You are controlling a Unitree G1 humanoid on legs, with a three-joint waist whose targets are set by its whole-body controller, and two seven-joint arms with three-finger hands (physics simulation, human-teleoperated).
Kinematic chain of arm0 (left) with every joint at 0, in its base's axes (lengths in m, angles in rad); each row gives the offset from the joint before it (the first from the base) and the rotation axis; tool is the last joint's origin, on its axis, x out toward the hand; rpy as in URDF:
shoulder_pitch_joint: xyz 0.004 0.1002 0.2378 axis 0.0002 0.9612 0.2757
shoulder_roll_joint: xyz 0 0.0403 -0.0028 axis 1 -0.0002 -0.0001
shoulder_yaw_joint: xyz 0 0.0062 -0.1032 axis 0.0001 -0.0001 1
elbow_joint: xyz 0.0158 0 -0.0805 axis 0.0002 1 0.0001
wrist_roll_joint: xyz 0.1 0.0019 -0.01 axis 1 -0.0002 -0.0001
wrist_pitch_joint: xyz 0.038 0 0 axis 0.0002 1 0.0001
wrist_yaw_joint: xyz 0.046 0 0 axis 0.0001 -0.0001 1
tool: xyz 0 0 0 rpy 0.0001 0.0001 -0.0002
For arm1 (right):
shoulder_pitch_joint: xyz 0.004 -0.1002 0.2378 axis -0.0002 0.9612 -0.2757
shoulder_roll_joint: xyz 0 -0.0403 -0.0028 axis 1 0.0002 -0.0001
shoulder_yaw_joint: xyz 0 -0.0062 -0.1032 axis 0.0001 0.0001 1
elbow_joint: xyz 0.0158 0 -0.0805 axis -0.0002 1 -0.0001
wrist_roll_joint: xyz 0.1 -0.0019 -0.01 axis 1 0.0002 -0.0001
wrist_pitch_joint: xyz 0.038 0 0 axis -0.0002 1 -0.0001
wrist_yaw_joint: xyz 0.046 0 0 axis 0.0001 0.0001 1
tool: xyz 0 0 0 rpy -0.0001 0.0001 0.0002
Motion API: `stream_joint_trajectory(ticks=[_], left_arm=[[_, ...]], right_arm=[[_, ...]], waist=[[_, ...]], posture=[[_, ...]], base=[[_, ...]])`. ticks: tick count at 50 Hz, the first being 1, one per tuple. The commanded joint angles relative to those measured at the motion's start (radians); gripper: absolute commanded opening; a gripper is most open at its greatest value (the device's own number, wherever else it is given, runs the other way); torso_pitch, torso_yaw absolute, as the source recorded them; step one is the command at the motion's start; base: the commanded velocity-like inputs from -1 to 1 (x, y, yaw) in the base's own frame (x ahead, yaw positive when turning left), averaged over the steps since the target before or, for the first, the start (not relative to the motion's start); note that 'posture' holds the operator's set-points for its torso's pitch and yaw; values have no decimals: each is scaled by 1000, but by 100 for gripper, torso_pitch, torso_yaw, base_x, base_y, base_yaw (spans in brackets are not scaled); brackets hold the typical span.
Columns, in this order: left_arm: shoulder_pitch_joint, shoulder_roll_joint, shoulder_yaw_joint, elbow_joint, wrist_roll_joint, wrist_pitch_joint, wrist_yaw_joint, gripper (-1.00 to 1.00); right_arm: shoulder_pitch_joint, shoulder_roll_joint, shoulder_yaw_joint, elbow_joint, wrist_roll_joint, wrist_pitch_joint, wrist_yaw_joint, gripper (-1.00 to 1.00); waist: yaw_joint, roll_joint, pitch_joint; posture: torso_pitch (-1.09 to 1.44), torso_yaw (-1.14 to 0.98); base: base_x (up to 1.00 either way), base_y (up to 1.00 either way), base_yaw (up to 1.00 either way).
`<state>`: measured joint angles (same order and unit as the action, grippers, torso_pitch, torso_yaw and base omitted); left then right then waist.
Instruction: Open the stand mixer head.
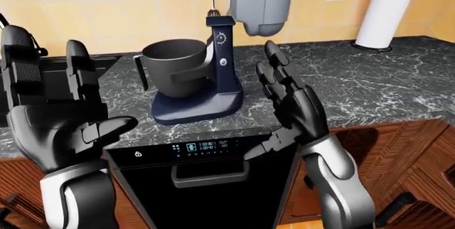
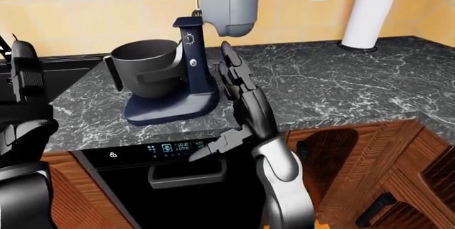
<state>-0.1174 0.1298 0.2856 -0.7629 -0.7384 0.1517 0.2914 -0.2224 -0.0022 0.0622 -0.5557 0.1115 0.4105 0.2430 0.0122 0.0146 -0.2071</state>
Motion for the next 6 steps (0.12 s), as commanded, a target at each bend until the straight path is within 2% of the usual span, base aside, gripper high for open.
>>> stream_joint_trajectory(ticks=[1, 6], left_arm=[[-19, 8, 4, -27, -1, -17, -6, 100], [-16, 7, 4, -28, -3, -17, -8, 100]], right_arm=[[-9, -9, -22, -46, 9, -19, -3, 100], [6, -36, -65, -82, 26, -5, -5, 100]], waist=[[-1, 3, -7], [-2, 0, -6]], posture=[[-24, 0], [-24, 0]], base=[[0, 0, 0], [0, 0, 0]])
